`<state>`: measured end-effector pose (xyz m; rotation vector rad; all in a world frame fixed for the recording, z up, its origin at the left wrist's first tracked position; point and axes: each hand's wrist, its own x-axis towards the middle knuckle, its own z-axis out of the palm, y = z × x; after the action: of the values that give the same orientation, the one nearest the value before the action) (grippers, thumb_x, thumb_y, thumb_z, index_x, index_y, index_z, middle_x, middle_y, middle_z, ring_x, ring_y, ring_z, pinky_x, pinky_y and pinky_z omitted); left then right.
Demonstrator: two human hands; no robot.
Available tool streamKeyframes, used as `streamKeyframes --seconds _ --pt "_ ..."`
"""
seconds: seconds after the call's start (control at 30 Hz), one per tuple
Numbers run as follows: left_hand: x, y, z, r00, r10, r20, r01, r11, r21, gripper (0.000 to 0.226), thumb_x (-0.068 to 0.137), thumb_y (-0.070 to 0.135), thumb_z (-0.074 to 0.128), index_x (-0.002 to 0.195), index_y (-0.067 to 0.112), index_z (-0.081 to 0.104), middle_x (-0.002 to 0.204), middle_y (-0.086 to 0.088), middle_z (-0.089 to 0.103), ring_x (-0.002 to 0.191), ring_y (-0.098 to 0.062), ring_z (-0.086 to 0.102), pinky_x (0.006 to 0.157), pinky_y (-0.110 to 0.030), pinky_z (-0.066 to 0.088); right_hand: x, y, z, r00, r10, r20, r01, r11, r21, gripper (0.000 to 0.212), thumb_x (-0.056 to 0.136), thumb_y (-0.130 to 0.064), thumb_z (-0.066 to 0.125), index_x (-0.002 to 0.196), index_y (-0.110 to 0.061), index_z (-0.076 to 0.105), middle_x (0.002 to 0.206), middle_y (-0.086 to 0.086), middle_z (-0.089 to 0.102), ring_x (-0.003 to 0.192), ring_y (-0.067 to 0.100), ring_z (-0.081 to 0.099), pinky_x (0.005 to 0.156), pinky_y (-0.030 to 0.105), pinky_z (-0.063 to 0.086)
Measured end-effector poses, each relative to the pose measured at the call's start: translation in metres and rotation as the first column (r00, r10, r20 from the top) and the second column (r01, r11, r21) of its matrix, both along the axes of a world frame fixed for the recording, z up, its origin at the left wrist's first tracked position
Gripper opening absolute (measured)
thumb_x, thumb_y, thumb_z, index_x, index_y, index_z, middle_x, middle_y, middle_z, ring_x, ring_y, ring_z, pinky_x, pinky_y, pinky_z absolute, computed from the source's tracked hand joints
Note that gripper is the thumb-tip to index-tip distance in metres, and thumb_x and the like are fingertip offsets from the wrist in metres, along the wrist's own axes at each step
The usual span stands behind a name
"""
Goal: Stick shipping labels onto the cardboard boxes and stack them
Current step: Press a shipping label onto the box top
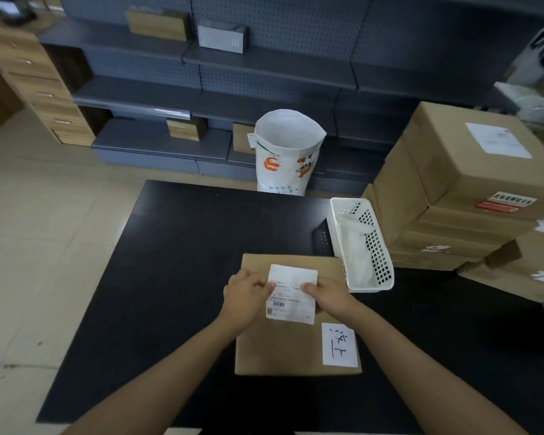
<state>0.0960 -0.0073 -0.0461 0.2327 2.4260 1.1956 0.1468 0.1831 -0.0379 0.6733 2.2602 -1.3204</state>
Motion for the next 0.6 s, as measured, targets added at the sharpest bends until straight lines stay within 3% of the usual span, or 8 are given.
streamKeyframes --seconds 0.1,0.3,0.47,0.6 --pt "0.005 0.01 -0.01 0.998 0.005 -0.066 -0.009 0.998 -0.069 0.025 0.093 0.04 0.054 0.085 0.019 0.065 0.1 0.01 0.05 0.103 -0.013 0.043 0.098 -0.036 0.032 0.005 -0.001 -0.017 0.998 -0.041 -0.055 0.05 0.982 0.18 0.029 0.096 -0.039 0.048 0.104 -0.017 0.066 0.099 -0.002 0.069 0.091 0.017 0.065 0.083 0.04 0.055" --pt "0.006 0.026 -0.028 0.975 -0.053 -0.214 -0.001 0.97 -0.242 0.022 0.093 0.042 0.051 0.083 0.024 0.059 0.099 0.013 0.042 0.097 -0.01 0.039 0.083 -0.025 0.022 0.009 -0.007 -0.035 0.961 -0.227 -0.159 0.256 0.947 0.195 0.015 0.095 -0.04 0.053 0.086 -0.028 0.056 0.078 -0.016 0.059 0.075 0.006 0.059 0.055 0.019 0.041" --pt "-0.001 0.037 -0.038 0.937 -0.127 -0.324 0.009 0.94 -0.341 0.025 0.093 0.041 0.051 0.081 0.021 0.06 0.104 0.007 0.045 0.1 -0.012 0.04 0.088 -0.028 0.026 0.01 -0.004 -0.041 0.961 -0.162 -0.225 0.222 0.935 0.278 0.024 0.098 -0.04 0.047 0.097 -0.018 0.06 0.088 -0.006 0.064 0.081 0.013 0.062 0.069 0.033 0.055" --pt "-0.004 0.039 -0.049 0.903 -0.21 -0.375 0.043 0.912 -0.408 0.024 0.094 0.039 0.05 0.086 0.02 0.062 0.105 0.004 0.048 0.102 -0.015 0.044 0.092 -0.029 0.029 0.006 0.0 -0.049 0.979 -0.028 -0.2 0.112 0.9 0.422 0.029 0.098 -0.04 0.044 0.107 -0.017 0.06 0.1 -0.001 0.065 0.088 0.016 0.062 0.076 0.036 0.055"
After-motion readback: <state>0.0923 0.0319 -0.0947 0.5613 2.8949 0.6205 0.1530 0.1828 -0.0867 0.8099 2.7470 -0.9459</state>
